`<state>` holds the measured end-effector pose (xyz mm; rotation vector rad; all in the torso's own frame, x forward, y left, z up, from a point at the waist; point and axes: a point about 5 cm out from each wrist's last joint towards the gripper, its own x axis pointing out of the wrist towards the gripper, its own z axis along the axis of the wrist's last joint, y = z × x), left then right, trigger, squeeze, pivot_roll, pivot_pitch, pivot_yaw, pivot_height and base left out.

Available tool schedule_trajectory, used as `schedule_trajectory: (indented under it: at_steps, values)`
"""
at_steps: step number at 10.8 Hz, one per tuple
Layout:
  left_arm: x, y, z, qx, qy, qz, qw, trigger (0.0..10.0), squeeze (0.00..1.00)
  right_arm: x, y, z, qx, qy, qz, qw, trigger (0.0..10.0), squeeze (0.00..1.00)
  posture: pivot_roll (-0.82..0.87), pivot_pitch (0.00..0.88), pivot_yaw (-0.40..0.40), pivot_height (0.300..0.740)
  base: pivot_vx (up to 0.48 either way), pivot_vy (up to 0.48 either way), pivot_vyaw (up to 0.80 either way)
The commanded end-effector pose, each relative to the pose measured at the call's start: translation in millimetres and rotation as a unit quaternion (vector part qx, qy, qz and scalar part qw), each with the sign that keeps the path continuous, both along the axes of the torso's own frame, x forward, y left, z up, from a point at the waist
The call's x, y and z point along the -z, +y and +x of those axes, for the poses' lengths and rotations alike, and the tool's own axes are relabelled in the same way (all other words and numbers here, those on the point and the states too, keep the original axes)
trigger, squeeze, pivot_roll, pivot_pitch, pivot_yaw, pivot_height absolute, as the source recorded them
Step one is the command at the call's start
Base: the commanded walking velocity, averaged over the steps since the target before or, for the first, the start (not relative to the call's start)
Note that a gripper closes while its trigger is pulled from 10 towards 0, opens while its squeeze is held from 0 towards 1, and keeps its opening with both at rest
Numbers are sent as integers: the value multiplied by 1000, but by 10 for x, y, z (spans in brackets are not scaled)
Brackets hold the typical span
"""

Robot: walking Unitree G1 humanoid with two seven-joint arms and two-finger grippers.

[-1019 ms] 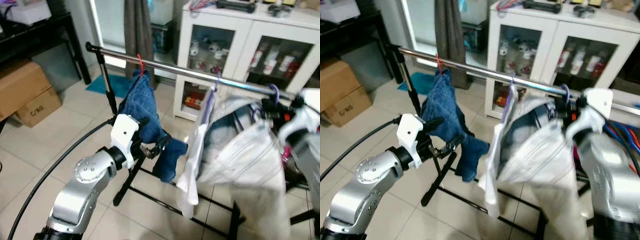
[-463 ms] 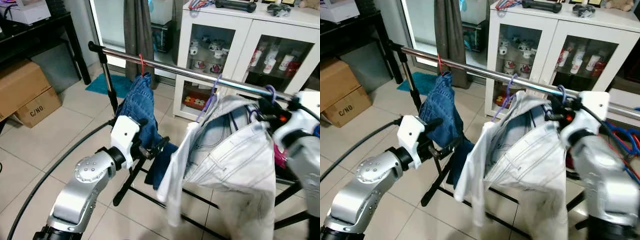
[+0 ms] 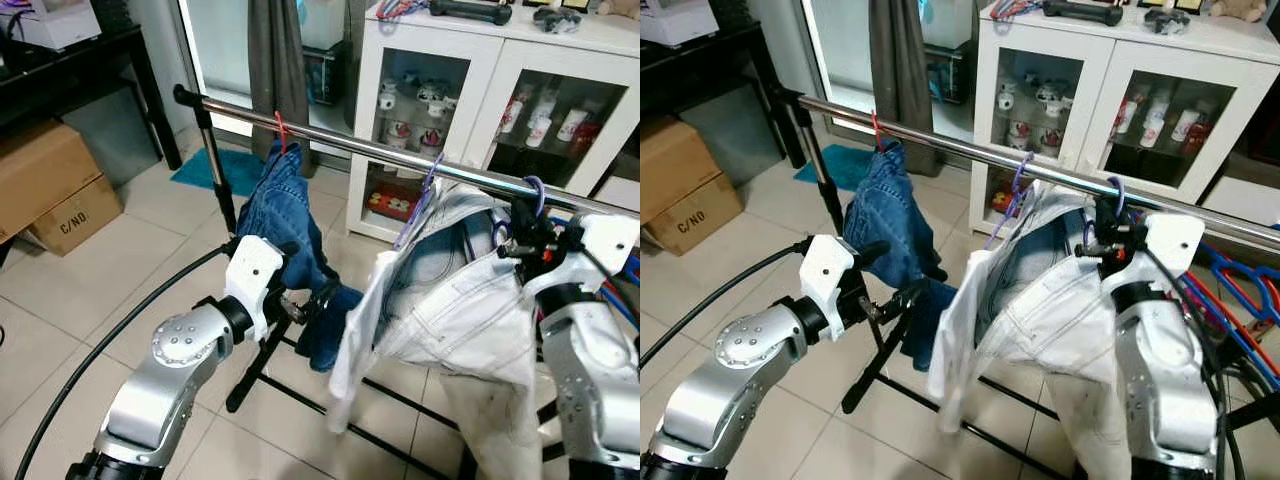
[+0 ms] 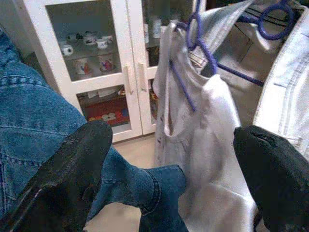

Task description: Hang hanger

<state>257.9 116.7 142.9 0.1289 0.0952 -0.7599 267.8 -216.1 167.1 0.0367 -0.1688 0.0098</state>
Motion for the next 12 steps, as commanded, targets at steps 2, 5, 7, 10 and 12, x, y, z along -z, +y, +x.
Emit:
schedule_trajectory:
  at_steps: [2,5,7,10,12]
  values:
    - [-47,-7,27,4,-10,6,1000,10000,376,-187,38,40,-6,-59,-12,998,0,0,55,0,26,740,0,0,0]
    - [-58,-24,33,1,-14,-7,1000,10000,373,-231,12,79,8,-139,30,990,0,0,56,0,27,740,0,0,0]
    - [-64,-28,35,0,-16,-14,1000,10000,376,-221,50,122,11,-170,46,984,0,0,69,0,24,740,0,0,0]
    - [-58,5,31,-1,-18,-6,1000,10000,376,-128,202,179,-12,-156,18,988,0,0,83,0,31,740,0,0,0]
    - [-56,33,35,5,-18,8,1000,10000,373,-103,271,190,-53,-89,1,995,3686,0,88,0,27,740,0,0,0]
